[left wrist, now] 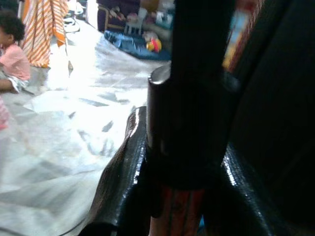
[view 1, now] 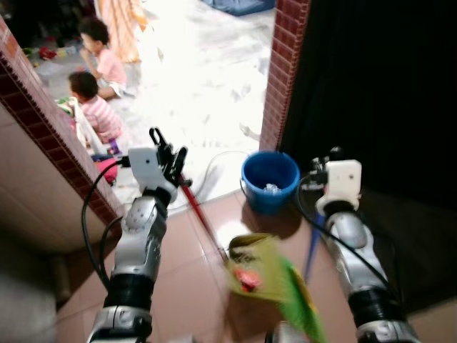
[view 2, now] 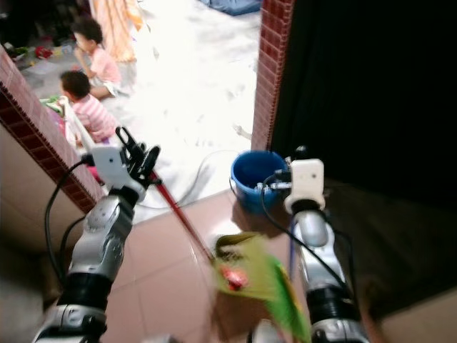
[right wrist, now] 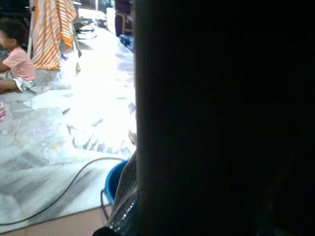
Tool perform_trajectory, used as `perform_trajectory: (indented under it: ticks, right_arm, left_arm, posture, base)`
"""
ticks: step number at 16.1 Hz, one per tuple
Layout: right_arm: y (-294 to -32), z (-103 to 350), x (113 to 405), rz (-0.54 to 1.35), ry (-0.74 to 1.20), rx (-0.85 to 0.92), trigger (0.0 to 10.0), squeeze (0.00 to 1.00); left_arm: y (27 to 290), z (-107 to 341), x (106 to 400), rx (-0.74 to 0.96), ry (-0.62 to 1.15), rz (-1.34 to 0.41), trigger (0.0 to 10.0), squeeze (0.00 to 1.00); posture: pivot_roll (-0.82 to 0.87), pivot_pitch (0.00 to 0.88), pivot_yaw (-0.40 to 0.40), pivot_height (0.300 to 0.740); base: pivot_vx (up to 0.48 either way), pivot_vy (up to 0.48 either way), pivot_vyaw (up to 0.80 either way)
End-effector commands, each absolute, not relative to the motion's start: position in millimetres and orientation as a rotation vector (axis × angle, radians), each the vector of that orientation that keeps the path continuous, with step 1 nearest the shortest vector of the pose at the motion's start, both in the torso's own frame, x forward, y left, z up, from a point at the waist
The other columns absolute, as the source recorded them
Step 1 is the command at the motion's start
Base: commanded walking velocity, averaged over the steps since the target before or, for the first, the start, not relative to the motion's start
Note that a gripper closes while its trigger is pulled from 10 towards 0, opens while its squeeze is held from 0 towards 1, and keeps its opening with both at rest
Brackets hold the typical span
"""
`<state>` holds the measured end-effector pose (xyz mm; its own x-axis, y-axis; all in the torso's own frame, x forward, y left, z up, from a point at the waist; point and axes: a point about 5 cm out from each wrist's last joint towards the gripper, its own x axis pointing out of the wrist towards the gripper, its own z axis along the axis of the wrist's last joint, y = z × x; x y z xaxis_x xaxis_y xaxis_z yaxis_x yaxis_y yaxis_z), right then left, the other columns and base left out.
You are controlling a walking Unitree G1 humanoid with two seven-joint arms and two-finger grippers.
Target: Sweep floor
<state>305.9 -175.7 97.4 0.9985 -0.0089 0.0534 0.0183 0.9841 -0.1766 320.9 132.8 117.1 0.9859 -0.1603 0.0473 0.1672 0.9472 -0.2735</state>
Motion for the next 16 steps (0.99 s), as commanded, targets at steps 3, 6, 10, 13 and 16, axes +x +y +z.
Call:
perform_trajectory:
  ticks: [3, 6, 10, 13, 16]
  right_arm:
    - [-173, 89, 306, 0.01, -0.003, -0.251, 10.0, 0.0]
    - [-182, 80, 303, -0.009, 0.039, -0.265, 10.0, 0.0]
    - [-177, 76, 303, 0.015, 0.052, -0.272, 10.0, 0.0]
    - [-174, 72, 303, 0.037, 0.063, -0.278, 10.0, 0.0]
    - [-174, 72, 303, 0.045, 0.065, -0.281, 10.0, 0.0]
  left_arm:
    - [146, 151, 328, -0.323, -0.148, -0.132, 10.0, 0.0]
    - [146, 169, 332, -0.384, -0.193, -0.135, 10.0, 0.0]
    - [148, 188, 336, -0.476, -0.225, -0.135, 10.0, 0.0]
    - [154, 198, 338, -0.518, -0.24, -0.113, 10.0, 0.0]
    - [160, 210, 342, -0.522, -0.28, -0.084, 10.0, 0.0]
  posture:
    - [-0.07, 0.0, 0.056, 0.74]
    - [-0.07, 0.0, 0.055, 0.74]
    - [-0.07, 0.0, 0.054, 0.74]
    - [-0.06, 0.0, 0.051, 0.74]
    - [-0.06, 0.0, 0.049, 0.74]
  base:
    - [0.354, 0.0, 0.0]
    - [0.354, 0.0, 0.0]
    - [0.351, 0.0, 0.0]
    - [0.306, 0.0, 0.0]
    - [0.299, 0.0, 0.0]
